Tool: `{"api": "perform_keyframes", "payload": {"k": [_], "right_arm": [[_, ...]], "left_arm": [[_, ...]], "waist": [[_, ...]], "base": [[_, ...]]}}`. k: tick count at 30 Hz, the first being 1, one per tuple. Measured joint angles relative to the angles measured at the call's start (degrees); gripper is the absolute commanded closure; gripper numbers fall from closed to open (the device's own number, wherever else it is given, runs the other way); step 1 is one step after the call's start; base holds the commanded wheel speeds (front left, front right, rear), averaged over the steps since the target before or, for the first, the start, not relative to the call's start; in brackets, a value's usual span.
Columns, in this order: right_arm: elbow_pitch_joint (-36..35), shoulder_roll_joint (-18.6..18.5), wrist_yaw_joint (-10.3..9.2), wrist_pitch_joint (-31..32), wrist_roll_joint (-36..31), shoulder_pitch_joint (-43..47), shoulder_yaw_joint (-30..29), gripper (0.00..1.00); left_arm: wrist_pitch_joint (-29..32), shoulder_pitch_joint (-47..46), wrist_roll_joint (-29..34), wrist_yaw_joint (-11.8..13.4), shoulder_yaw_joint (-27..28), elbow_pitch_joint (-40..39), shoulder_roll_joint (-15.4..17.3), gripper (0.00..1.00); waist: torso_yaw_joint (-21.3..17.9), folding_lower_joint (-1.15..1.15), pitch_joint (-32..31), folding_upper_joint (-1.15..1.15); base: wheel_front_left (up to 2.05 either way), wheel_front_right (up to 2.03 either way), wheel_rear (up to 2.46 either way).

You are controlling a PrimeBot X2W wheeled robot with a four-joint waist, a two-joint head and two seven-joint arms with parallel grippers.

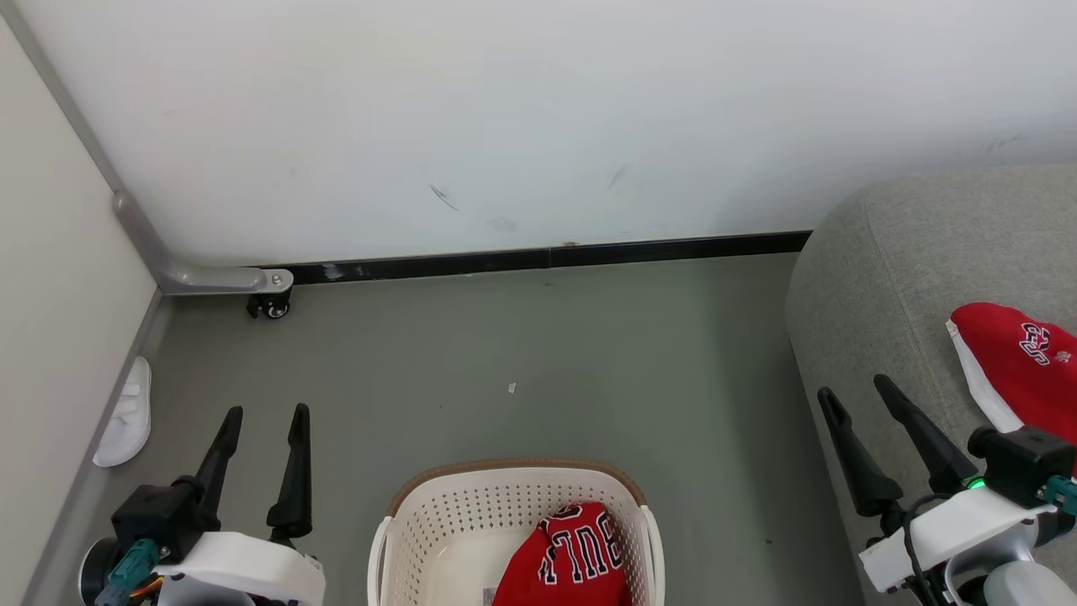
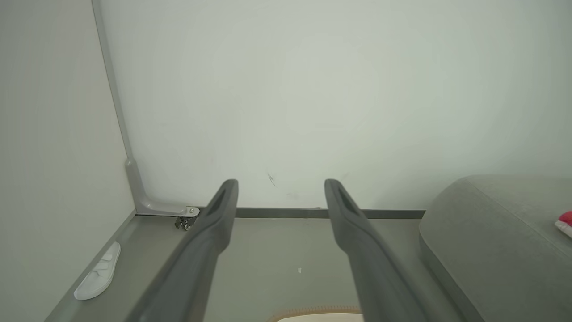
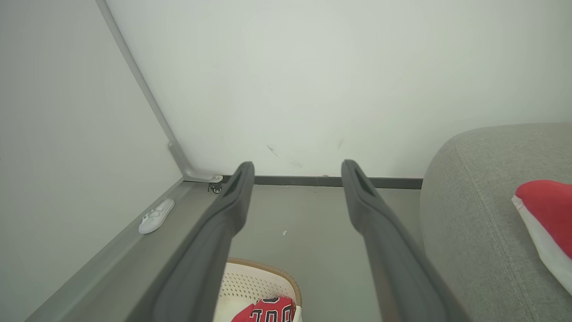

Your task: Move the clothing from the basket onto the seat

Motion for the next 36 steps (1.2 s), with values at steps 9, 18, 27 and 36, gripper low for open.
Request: {"api": "perform_keyframes", "payload": {"k": [9,18,27,36], "right_arm": [[-0.70,0.29,0.00,-0.01,-0.66,1.22,0.03,0.00],[-1.53,0.48,0.00,0.00,-1.05,1.21,-0.04,0.00],[-1.64,0.60,0.00,0.00,-1.47,1.10,-0.16,0.00],[-1.67,0.71,0.00,0.00,-1.48,1.05,-0.33,0.00]], "left_arm": [[0.00,0.87,0.64,-0.73,1.04,-0.25,-0.36,0.00],[0.00,0.87,1.54,-1.53,1.87,-0.35,-1.23,0.00],[0.00,0.87,2.04,-2.80,2.31,-0.27,-1.66,0.00],[0.00,0.87,3.50,-4.03,1.99,0.34,-1.94,0.00]], "waist": [[-0.13,0.00,0.24,0.00],[-0.29,0.00,0.94,0.00],[-0.46,0.00,1.52,0.00],[-0.74,0.00,2.28,0.00]], "base": [[0.00,0.00,0.00],[0.00,0.00,0.00],[0.00,0.00,0.00],[0.00,0.00,0.00]]}}
